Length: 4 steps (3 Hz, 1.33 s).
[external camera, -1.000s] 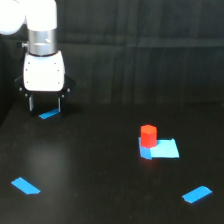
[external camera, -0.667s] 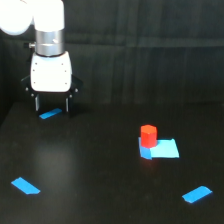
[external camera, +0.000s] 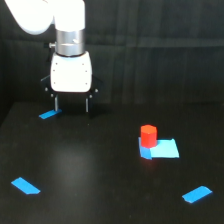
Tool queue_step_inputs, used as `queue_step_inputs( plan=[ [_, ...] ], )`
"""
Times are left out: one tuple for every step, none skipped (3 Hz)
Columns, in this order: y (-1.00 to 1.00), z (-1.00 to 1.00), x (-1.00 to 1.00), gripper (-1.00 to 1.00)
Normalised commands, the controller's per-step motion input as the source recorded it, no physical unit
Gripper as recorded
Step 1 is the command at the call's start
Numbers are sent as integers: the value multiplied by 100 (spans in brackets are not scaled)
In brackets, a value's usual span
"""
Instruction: Pick up the red object from the table
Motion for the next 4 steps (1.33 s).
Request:
queue_step_inputs(
  plan=[
    [10, -30, 94, 100],
    [-3, -43, 96, 100],
    [-5, -26, 95, 95],
    [-26, -18, 78, 96]
  ],
)
